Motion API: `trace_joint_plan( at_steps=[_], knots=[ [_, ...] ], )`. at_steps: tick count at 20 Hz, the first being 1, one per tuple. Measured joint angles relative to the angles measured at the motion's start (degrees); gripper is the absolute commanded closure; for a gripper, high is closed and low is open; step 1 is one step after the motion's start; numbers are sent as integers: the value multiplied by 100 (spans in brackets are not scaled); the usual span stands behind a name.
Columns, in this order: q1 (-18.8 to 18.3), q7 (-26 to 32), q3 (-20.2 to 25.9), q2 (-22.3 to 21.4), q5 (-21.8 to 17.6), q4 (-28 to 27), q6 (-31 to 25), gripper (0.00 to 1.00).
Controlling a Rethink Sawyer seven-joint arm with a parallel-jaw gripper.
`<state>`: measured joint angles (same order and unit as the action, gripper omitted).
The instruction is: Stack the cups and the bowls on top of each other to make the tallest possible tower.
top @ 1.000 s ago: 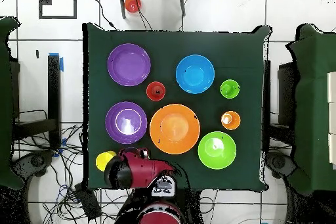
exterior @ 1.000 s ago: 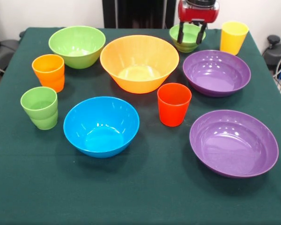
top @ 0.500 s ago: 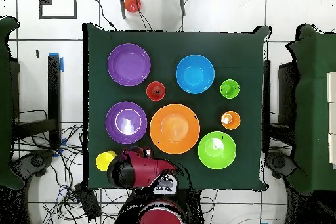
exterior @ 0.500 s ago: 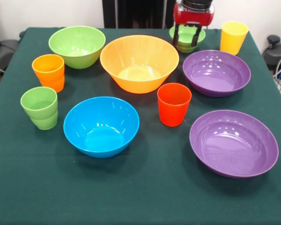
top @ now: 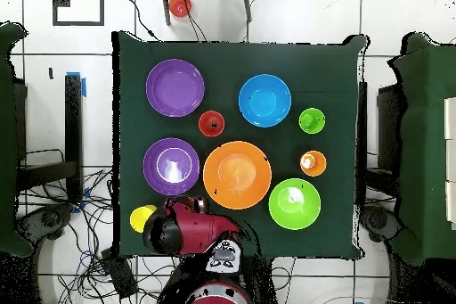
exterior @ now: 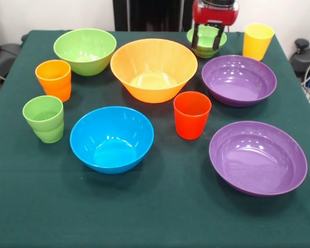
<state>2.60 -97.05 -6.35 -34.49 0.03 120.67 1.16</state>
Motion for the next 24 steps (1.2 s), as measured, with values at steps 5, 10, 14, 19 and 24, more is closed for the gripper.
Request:
trace_joint_plan(
  at_steps=[5,10,14,19,24],
  knots=[
    [109,0,-32,-161,-1,1,-15,0],
    [120,0,-35,-284,-1,-34,-98,0],
    [120,0,-35,-244,-2,-132,-150,0],
    [120,0,-34,-106,0,-360,-165,0],
    [88,0,-33,-58,-1,-443,-165,0]
  ],
)
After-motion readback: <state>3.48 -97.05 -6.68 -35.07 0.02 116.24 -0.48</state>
